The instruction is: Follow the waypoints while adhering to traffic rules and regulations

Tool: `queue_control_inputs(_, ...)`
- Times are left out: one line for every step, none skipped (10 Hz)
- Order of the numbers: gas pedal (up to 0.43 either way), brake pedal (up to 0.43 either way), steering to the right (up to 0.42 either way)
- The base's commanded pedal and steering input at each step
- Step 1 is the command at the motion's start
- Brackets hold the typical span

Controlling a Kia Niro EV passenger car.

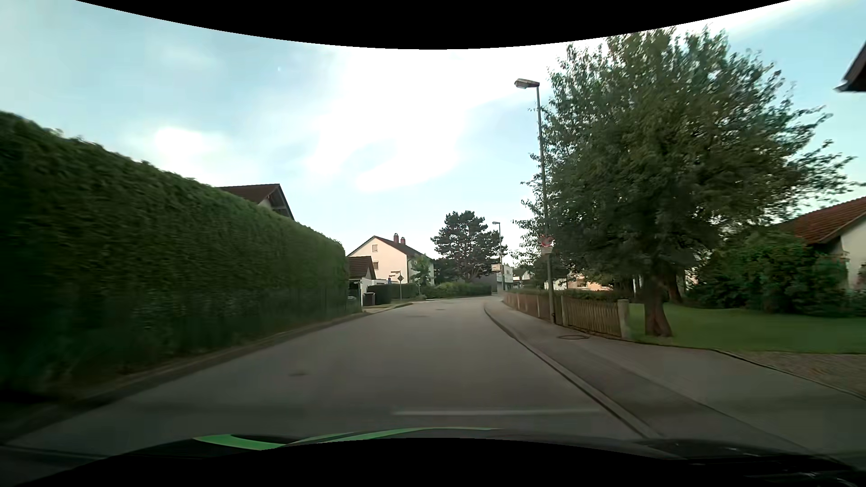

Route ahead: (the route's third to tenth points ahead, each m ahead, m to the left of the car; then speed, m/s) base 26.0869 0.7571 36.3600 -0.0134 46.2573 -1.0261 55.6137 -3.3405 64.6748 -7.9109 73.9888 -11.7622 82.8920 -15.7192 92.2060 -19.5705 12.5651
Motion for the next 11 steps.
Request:
queue_control_inputs(0.098, 0.0, 0.001)
queue_control_inputs(0.098, 0.0, 0.001)
queue_control_inputs(0.098, 0.0, 0.001)
queue_control_inputs(0.098, 0.0, 0.001)
queue_control_inputs(0.098, 0.0, 0.001)
queue_control_inputs(0.098, 0.0, 0.003)
queue_control_inputs(0.11, 0.0, 0.003)
queue_control_inputs(0.11, 0.0, 0.004)
queue_control_inputs(0.11, 0.0, 0.005)
queue_control_inputs(0.11, 0.0, 0.007)
queue_control_inputs(0.11, 0.0, 0.009)
